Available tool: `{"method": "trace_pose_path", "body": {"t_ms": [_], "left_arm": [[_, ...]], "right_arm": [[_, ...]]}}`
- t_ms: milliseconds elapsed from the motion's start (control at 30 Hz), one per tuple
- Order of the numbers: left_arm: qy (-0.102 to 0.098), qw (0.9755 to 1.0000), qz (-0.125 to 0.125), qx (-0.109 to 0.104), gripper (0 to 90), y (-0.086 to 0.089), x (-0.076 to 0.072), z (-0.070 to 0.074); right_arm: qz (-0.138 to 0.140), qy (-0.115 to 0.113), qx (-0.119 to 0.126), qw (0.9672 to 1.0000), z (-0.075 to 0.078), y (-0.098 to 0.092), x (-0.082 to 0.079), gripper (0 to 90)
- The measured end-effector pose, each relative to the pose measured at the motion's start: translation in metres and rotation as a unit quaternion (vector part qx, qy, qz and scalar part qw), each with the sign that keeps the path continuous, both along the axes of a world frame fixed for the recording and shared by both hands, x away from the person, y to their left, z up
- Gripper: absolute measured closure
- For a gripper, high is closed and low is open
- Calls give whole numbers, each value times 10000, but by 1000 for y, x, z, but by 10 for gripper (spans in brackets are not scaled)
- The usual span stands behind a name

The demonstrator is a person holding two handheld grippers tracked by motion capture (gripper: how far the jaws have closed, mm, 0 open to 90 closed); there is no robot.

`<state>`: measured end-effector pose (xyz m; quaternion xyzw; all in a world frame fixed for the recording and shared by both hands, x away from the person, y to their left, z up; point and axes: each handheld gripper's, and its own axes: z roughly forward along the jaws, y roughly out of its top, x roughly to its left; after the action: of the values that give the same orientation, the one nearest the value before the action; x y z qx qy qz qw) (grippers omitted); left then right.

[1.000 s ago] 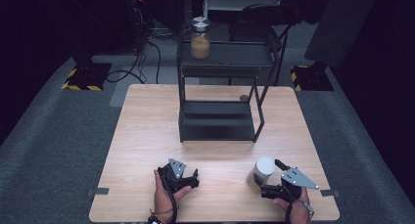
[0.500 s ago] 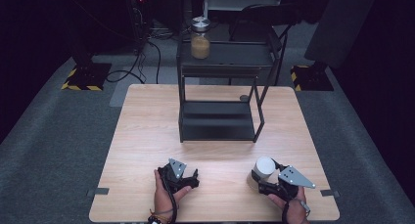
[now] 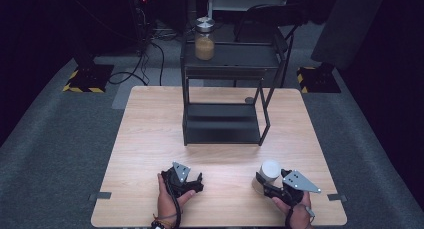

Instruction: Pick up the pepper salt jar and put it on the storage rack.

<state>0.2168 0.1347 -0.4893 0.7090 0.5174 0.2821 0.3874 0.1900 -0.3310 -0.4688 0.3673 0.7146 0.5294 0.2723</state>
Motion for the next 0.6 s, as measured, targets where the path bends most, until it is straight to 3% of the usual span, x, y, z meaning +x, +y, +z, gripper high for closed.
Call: {"method": "trace_pose_path", "body": {"t_ms": [367,600], "left_arm": [[0,10000,8,0,31,0,0,0],[0,10000,7,2,31,0,0,0]], "right_arm": [[55,92,-67,9999,8,7,8,342],[15,-103,-124,9999,23,14,17,342]]}}
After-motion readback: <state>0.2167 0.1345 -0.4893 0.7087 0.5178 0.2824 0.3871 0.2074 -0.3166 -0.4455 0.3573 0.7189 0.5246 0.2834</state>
